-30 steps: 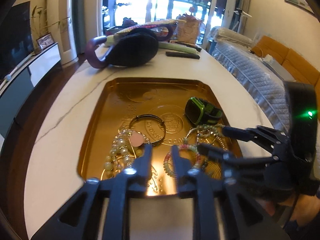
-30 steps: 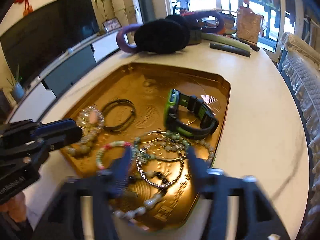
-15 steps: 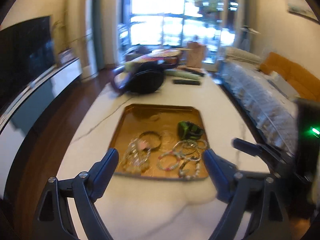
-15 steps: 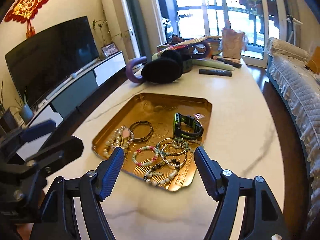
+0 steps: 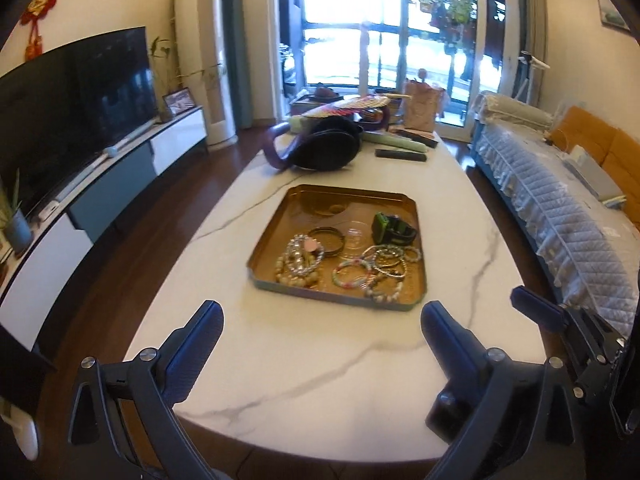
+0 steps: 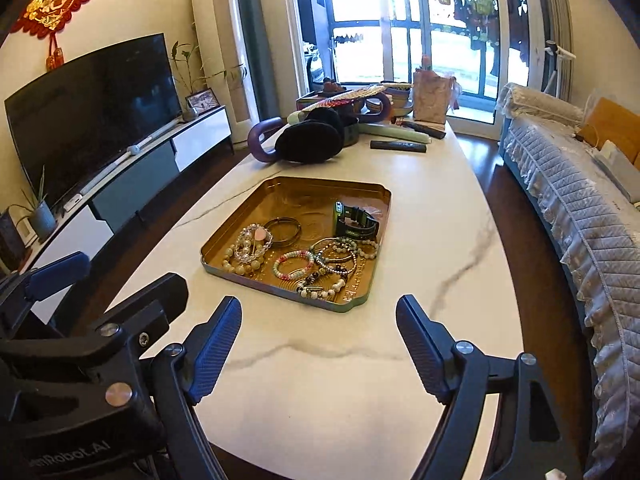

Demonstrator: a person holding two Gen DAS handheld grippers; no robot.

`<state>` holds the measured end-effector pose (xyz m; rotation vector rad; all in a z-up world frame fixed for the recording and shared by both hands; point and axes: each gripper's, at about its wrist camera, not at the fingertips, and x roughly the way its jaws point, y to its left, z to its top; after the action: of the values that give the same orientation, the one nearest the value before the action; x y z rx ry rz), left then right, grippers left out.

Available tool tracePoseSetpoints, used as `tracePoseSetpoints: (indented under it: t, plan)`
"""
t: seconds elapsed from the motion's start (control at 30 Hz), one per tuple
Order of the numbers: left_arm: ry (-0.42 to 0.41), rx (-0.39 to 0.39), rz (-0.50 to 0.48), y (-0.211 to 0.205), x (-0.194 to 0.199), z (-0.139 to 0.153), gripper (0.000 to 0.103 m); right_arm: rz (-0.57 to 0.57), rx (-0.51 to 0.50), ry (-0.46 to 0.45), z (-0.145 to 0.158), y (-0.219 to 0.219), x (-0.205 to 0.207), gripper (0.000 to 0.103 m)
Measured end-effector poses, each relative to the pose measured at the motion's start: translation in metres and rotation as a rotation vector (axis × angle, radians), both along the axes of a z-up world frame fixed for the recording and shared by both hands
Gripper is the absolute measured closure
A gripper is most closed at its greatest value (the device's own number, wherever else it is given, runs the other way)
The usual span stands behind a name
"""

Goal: Organize jewelry

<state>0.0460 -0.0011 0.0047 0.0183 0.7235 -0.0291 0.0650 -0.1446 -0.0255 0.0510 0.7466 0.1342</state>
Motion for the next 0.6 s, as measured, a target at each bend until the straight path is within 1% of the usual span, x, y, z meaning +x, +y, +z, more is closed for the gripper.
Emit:
tracePoseSetpoints:
  t: [0.07, 0.17, 0.3, 0.6]
  plan:
    - [0.01, -0.002, -0.005, 0.001, -0.001, -0.001, 0.004, -0.017, -0.006, 0.005, 0.0, 0.001, -0.001, 0.025]
    - [0.041, 0.003, -0.021, 0.001, 0.003, -0.005, 0.004, -0.038, 0.002, 0.035, -0.005, -0.001, -0.001, 0.025]
    - [0.056, 0.008, -0.024, -0.001, 0.007, -0.009, 0.004, -0.053, -0.003, 0.053, -0.011, -0.002, 0.0, 0.025]
    - [0.058, 0.011, -0.029, -0.003, 0.007, -0.009, 0.004, -0.058, 0.0, 0.055, -0.012, -0.003, -0.002, 0.025]
